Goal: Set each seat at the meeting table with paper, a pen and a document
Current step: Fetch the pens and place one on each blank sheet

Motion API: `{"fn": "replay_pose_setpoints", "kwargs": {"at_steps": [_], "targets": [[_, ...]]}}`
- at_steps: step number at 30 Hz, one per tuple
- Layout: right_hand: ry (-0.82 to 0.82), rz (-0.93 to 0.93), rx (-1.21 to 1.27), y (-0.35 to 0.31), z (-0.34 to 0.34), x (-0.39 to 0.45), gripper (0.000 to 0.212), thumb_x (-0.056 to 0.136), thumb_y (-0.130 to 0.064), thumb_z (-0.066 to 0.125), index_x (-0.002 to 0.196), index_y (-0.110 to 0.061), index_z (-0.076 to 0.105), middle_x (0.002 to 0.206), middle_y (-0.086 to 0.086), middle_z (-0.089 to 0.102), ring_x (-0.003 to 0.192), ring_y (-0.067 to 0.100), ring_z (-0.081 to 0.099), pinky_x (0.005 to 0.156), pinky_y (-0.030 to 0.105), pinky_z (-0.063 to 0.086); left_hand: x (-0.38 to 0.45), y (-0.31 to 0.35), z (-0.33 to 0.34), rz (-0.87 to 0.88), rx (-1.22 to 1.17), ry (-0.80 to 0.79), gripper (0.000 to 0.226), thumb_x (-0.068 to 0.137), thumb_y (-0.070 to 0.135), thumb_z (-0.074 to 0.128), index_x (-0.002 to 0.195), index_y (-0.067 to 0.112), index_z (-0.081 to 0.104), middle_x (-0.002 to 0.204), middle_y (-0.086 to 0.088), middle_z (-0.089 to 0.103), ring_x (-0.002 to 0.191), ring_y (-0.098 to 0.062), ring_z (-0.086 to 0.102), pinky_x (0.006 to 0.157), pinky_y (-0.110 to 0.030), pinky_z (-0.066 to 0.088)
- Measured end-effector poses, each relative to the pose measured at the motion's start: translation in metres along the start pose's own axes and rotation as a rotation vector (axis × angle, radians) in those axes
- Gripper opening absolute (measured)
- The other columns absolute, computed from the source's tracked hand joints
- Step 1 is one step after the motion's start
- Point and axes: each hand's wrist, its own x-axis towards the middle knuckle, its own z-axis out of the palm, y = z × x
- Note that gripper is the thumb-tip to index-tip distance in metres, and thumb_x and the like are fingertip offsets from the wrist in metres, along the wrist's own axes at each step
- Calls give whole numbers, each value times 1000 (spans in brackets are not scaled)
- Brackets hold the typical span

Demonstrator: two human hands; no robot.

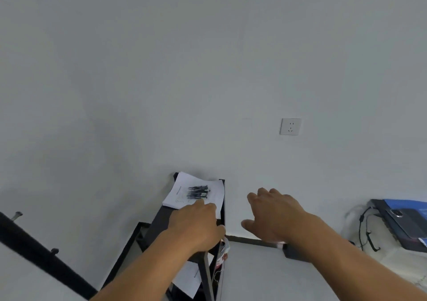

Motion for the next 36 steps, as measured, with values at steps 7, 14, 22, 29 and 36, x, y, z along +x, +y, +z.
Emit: {"fn": "replay_pose_setpoints", "kwargs": {"at_steps": [7, 14, 22, 29, 36], "targets": [[-90, -132, -45, 24, -4, 125, 61, 104, -62, 48, 145, -17, 48, 140, 6, 54, 131, 31, 52, 102, 45, 48, 98, -23, 7, -139, -87, -39, 66, 102, 62, 50, 157, 25, 48, 156, -3, 49, 135, -29, 57, 105, -43, 51], [-193, -214, -71, 31, -1, 259, 63, 103, -60, 50, 151, -19, 45, 143, 4, 54, 132, 29, 53, 107, 46, 48, 200, -63, 10, -277, -227, -109, 68, 101, 58, 51, 158, 22, 46, 159, -5, 46, 137, -31, 58, 108, -47, 52], [-310, -374, -92, 12, 10, 374, 64, 101, -62, 50, 150, -20, 45, 142, 4, 54, 132, 27, 54, 108, 45, 49, 262, -102, 23, -471, -343, -162, 69, 97, 62, 52, 155, 25, 46, 147, -2, 51, 132, -30, 59, 106, -49, 53], [-427, -546, -122, -2, 43, 475, 63, 99, -64, 56, 143, -20, 50, 139, 7, 57, 123, 26, 60, 102, 43, 54, 315, -117, 52, -705, -615, -188, 70, 102, 57, 53, 160, 20, 43, 162, -4, 47, 144, -27, 53, 117, -45, 48], [-531, -655, -106, -12, 66, 548, 72, 101, -63, 58, 151, -13, 47, 143, 9, 57, 120, 24, 63, 99, 38, 56, 347, -117, 75, -934, -850, -146, 70, 105, 49, 57, 165, 16, 41, 166, -3, 47, 146, -24, 52, 117, -38, 45]]}}
